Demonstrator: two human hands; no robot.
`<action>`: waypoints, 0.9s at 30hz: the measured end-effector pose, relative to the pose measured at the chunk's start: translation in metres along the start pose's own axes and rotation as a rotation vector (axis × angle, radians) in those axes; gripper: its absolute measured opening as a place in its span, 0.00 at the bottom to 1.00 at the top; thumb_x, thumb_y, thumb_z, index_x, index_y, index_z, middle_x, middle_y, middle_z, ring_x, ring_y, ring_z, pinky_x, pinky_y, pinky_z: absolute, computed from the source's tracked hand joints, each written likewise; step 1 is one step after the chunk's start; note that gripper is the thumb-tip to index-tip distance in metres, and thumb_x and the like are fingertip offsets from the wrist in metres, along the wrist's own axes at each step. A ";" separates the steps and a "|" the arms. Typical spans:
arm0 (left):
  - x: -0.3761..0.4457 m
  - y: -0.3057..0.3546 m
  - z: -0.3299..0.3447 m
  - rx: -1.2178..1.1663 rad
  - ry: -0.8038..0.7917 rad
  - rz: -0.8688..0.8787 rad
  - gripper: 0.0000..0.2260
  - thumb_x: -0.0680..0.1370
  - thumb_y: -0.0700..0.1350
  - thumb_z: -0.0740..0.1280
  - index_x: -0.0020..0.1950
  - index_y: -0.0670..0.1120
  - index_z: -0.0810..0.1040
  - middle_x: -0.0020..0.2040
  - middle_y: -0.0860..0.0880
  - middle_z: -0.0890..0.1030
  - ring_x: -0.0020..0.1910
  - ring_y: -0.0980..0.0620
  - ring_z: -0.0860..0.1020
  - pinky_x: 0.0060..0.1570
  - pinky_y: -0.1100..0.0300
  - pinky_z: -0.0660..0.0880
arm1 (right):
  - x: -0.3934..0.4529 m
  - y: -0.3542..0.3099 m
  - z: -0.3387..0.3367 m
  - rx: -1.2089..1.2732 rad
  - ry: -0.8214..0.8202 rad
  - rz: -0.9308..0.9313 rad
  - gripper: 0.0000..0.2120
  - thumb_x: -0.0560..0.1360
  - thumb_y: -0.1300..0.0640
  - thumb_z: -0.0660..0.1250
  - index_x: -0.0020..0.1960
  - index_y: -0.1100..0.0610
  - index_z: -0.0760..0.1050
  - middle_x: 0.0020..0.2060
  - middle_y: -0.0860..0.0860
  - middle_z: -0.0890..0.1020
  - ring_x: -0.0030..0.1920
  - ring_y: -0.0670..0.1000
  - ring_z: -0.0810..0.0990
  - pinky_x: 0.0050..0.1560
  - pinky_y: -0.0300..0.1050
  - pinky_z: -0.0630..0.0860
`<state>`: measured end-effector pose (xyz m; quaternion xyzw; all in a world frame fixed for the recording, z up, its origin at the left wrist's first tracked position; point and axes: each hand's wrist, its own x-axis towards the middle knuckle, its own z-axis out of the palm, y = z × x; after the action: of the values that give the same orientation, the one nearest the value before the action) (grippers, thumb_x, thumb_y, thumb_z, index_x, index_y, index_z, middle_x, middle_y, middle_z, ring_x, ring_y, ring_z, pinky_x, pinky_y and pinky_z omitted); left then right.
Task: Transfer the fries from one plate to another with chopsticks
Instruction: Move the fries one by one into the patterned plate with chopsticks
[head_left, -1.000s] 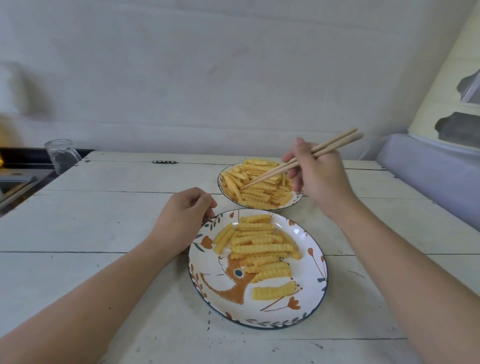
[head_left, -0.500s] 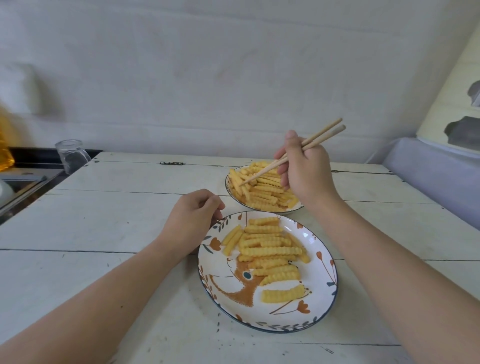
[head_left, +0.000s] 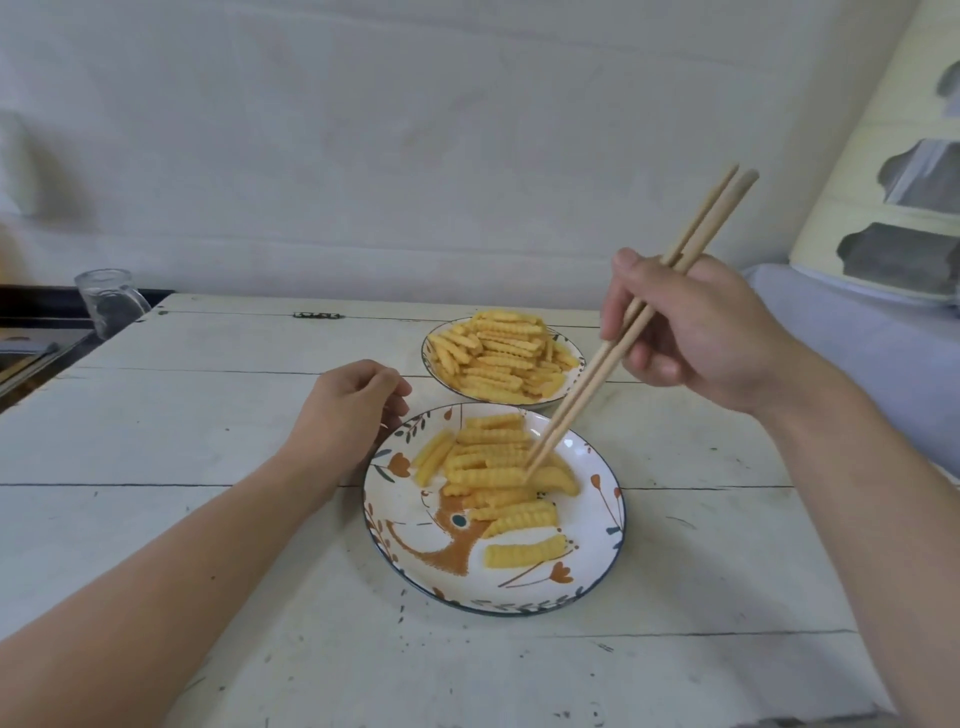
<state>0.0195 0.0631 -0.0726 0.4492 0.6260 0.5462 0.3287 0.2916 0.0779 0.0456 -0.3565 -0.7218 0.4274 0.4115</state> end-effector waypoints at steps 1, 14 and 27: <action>0.000 0.000 0.000 0.001 0.004 0.001 0.12 0.83 0.41 0.62 0.46 0.40 0.83 0.36 0.48 0.82 0.33 0.54 0.78 0.39 0.58 0.76 | -0.005 0.001 0.000 -0.025 -0.027 0.013 0.27 0.83 0.49 0.57 0.30 0.57 0.78 0.21 0.57 0.71 0.20 0.51 0.63 0.23 0.37 0.59; -0.001 0.000 0.000 0.023 0.005 0.009 0.12 0.83 0.42 0.62 0.46 0.41 0.83 0.37 0.48 0.82 0.35 0.52 0.78 0.40 0.58 0.76 | -0.028 0.001 0.013 -0.116 -0.171 -0.015 0.18 0.76 0.48 0.70 0.30 0.55 0.78 0.25 0.49 0.74 0.23 0.46 0.68 0.23 0.36 0.60; -0.002 0.000 0.001 0.099 -0.030 0.039 0.12 0.82 0.44 0.63 0.44 0.45 0.84 0.36 0.51 0.83 0.37 0.53 0.79 0.42 0.56 0.77 | 0.023 0.053 0.005 0.063 0.511 -0.155 0.18 0.84 0.53 0.60 0.39 0.57 0.76 0.25 0.50 0.72 0.22 0.48 0.66 0.23 0.39 0.62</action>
<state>0.0213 0.0612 -0.0725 0.4854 0.6382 0.5140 0.3047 0.2865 0.1162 0.0028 -0.3834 -0.6061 0.3132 0.6226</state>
